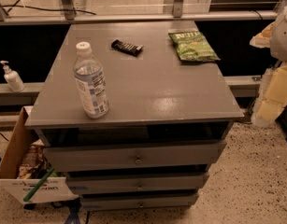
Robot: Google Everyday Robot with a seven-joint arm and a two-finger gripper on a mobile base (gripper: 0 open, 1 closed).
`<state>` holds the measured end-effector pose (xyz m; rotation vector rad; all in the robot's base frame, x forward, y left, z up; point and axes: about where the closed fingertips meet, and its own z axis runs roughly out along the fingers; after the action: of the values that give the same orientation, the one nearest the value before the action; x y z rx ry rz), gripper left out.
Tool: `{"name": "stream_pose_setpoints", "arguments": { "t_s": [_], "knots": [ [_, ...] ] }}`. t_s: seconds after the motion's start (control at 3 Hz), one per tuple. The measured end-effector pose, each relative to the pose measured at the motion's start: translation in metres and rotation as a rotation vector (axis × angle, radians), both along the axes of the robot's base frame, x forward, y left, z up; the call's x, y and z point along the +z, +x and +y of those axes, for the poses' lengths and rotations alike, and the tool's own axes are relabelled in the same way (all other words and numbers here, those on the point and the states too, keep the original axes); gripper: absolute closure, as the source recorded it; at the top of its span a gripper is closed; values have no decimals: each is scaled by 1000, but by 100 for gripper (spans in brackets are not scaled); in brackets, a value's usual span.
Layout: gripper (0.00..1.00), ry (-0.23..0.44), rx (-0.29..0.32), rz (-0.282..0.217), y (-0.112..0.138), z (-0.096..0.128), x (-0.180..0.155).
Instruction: Pick rxbar chocolate
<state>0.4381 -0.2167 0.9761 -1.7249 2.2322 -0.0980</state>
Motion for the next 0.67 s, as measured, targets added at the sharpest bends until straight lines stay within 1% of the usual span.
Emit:
{"name": "stream_pose_setpoints", "arguments": {
  "t_s": [0.33, 0.67],
  "knots": [
    [0, 0, 0, 0, 0, 0, 0],
    [0, 3, 17, -20, 1, 4, 2]
  ]
}}
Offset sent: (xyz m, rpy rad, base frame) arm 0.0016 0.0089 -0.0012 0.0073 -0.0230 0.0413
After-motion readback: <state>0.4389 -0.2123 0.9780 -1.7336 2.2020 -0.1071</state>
